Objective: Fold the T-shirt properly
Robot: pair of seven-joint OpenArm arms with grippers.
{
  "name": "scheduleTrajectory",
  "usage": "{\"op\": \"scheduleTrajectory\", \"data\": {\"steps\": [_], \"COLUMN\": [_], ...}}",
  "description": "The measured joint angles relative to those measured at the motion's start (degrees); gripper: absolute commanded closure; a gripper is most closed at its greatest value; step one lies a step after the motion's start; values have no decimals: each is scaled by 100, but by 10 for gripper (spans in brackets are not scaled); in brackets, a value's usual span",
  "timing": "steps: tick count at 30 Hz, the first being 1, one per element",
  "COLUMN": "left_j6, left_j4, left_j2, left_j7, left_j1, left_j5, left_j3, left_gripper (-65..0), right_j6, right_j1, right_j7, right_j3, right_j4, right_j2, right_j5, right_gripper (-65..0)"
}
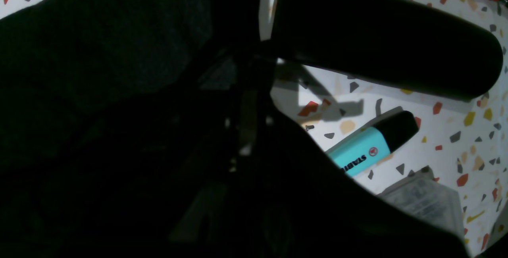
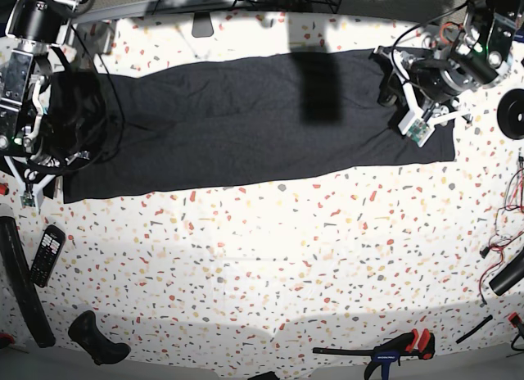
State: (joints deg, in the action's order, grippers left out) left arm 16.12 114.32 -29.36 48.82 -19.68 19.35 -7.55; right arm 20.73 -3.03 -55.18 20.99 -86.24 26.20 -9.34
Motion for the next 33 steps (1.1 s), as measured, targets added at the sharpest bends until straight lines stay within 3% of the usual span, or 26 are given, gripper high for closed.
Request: {"op": "scheduleTrajectory", "data": {"steps": [10,15,18,22,24,28,33], "left_j6": [0,0,0,0,0,0,0], "left_j4": [0,0,0,0,0,0,0], "left_j2": [0,0,0,0,0,0,0], "left_j7": [2,0,2,2,2,2,2], "left_j1": [0,0,0,0,0,0,0], "left_j5": [2,2,0,0,0,2,0], "left_j3": [0,0,0,0,0,0,0], "left_gripper": [-241,-241,-241,-241,-241,-241,-241], "right_j6": [313,693,723,723,726,730,758], "right_j1": [-13,-9,-13,-13,-11,-39,-450], "right_j7": [133,223,219,219,273,476,-2], "right_j3": [0,0,0,0,0,0,4], "right_j4": [0,0,0,0,0,0,-42], "right_j2": [0,0,0,2,0,31,164], "right_j5": [-739,-730,-728,-726,-726,-660,-457], "right_gripper": [0,0,0,-229,-289,-293,-292]}}
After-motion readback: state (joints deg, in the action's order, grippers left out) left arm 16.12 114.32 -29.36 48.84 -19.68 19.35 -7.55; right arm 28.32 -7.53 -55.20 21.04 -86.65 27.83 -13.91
